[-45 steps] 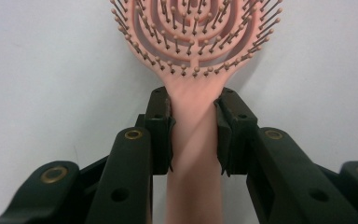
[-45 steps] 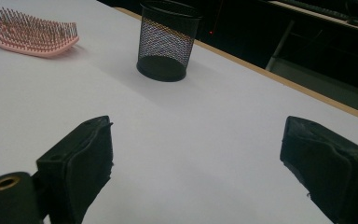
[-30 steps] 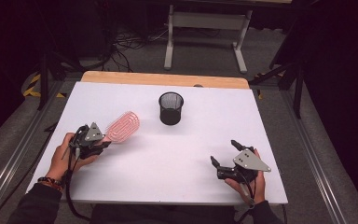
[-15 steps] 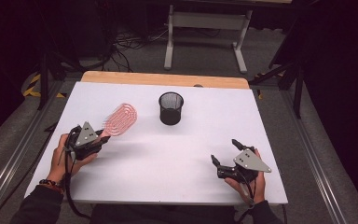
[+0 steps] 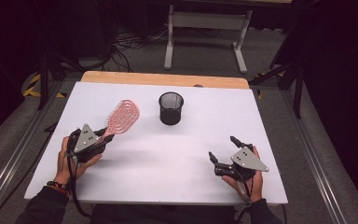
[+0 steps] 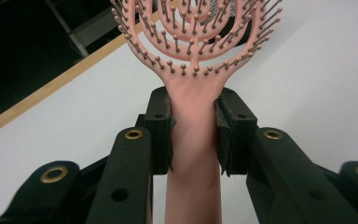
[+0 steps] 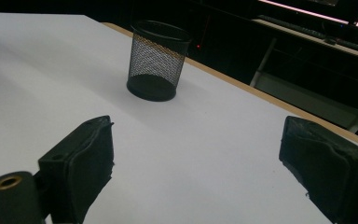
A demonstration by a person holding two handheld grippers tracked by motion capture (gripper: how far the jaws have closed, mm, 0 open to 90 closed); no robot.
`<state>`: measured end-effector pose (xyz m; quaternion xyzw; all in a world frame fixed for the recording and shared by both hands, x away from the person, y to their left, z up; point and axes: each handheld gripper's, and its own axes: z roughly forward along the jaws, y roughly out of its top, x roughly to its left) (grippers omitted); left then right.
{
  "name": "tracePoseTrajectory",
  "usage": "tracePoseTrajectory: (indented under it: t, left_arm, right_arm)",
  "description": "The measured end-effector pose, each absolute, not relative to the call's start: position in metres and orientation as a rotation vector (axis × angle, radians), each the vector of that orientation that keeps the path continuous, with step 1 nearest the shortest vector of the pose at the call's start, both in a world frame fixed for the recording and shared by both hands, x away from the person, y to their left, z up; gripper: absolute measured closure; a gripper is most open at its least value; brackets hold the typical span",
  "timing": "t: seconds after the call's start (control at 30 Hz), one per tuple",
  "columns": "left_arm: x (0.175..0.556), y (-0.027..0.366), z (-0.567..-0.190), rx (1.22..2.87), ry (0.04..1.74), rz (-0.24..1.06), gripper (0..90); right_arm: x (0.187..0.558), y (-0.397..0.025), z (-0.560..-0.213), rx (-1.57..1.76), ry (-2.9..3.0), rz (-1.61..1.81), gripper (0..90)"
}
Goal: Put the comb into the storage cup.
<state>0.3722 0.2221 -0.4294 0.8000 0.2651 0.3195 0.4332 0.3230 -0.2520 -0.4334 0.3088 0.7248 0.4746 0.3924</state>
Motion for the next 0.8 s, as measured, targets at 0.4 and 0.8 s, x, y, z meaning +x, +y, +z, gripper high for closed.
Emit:
tracePoseTrajectory:
  t: [0.4,0.8]
  left_arm:
    - [0.372,0.214,-0.429,1.929,0.658,0.779,69.6]
    - [0.37,0.198,-0.427,1.873,0.627,0.764,69.6]
  right_arm:
    - [0.329,-0.242,-0.419,0.783,1.791,1.286,9.2]
    - [0.338,-0.22,-0.402,0.784,1.755,1.416,8.7]
